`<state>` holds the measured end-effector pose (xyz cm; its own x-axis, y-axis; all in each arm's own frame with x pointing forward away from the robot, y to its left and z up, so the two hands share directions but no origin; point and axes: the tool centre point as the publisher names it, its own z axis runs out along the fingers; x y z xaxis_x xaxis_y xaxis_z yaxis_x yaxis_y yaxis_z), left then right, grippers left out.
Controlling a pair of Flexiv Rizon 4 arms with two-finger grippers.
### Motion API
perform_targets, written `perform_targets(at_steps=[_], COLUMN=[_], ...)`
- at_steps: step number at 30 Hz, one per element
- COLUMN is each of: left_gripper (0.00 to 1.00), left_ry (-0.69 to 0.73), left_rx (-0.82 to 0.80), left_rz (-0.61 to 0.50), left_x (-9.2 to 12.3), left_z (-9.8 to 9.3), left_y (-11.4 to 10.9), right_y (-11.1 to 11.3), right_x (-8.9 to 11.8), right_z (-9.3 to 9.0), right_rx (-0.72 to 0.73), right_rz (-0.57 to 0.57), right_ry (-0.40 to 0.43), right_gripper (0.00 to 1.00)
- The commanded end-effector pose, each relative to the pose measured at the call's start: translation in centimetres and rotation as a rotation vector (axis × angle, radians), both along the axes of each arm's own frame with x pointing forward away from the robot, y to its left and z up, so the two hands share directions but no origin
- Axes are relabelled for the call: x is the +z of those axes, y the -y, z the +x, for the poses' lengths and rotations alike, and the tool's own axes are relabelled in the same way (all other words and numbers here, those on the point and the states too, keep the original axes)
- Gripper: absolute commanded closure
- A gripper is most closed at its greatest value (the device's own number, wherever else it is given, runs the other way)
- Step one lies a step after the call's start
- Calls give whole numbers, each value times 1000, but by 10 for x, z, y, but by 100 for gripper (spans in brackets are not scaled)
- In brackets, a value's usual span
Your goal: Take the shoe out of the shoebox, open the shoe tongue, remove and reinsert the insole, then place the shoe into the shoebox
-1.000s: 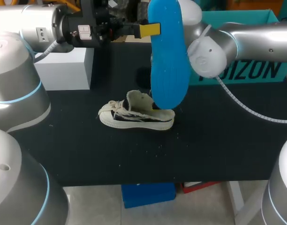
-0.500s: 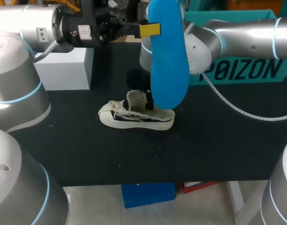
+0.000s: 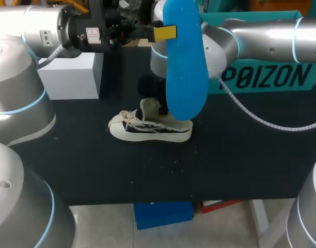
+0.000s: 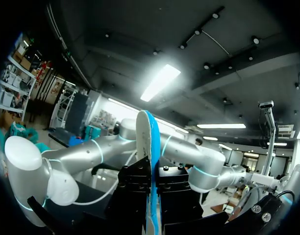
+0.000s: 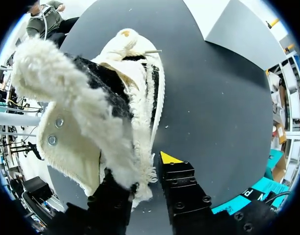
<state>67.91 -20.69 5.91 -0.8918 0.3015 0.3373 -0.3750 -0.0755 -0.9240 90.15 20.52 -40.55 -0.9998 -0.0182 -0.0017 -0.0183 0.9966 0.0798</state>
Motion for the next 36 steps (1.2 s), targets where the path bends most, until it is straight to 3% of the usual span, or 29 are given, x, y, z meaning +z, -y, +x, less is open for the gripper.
perform_targets(at_steps=[1,25,29,36], left_gripper=[100,100,100,100], left_ry=[-1,-1,-1,-1], left_rx=[5,5,5,5], left_rz=[2,2,2,2], left_x=[0,0,0,0], left_z=[-1,-1,-1,-1], left_y=[2,2,2,2], right_y=[-3,-3,10,18], right_x=[-2,-2,1,29], right_z=[3,3,11,17], right_rx=[0,0,-137,-418], right_rz=[-6,-6,-48,5], right_ry=[-3,-3,-16,-69], right_gripper=[100,100,100,100])
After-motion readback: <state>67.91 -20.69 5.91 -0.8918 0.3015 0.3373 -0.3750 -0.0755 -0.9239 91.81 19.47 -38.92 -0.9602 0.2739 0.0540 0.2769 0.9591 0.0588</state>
